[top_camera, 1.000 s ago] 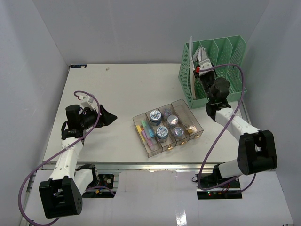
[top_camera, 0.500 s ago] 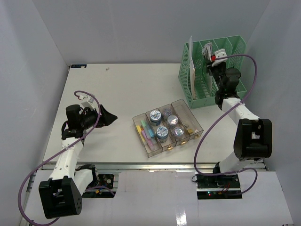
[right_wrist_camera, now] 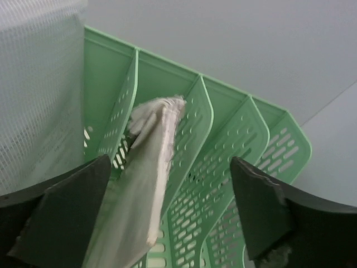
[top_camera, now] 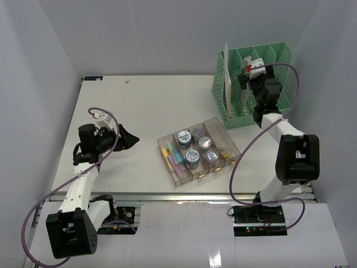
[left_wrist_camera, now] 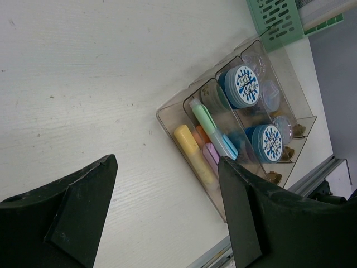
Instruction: Organize the desk
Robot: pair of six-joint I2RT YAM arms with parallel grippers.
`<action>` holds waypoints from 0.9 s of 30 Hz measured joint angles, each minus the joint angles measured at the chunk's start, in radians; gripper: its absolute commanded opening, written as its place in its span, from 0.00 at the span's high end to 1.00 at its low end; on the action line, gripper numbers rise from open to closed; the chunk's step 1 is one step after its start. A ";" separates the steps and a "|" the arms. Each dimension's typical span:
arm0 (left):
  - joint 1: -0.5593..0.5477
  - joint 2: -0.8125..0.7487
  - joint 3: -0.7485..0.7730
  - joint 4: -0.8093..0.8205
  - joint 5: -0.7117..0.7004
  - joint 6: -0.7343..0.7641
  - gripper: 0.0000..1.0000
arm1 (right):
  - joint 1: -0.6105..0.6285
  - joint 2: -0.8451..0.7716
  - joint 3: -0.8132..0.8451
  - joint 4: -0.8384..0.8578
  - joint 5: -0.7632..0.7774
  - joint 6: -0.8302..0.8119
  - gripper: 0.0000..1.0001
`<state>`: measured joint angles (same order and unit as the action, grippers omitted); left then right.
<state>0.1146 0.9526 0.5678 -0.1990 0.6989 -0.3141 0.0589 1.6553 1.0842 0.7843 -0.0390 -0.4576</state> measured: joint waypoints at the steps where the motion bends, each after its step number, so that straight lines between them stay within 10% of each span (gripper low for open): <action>1: 0.000 -0.003 0.000 0.000 -0.002 0.001 0.08 | 0.000 -0.002 0.004 -0.022 0.007 -0.007 0.10; 27: -0.010 -0.129 0.002 0.007 0.039 -0.013 0.02 | 0.001 -0.820 -0.354 -0.914 -0.377 0.222 0.10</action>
<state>0.1045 0.8232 0.5695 -0.1917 0.7379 -0.3270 0.0597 0.8348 0.7303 -0.1301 -0.4156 -0.2360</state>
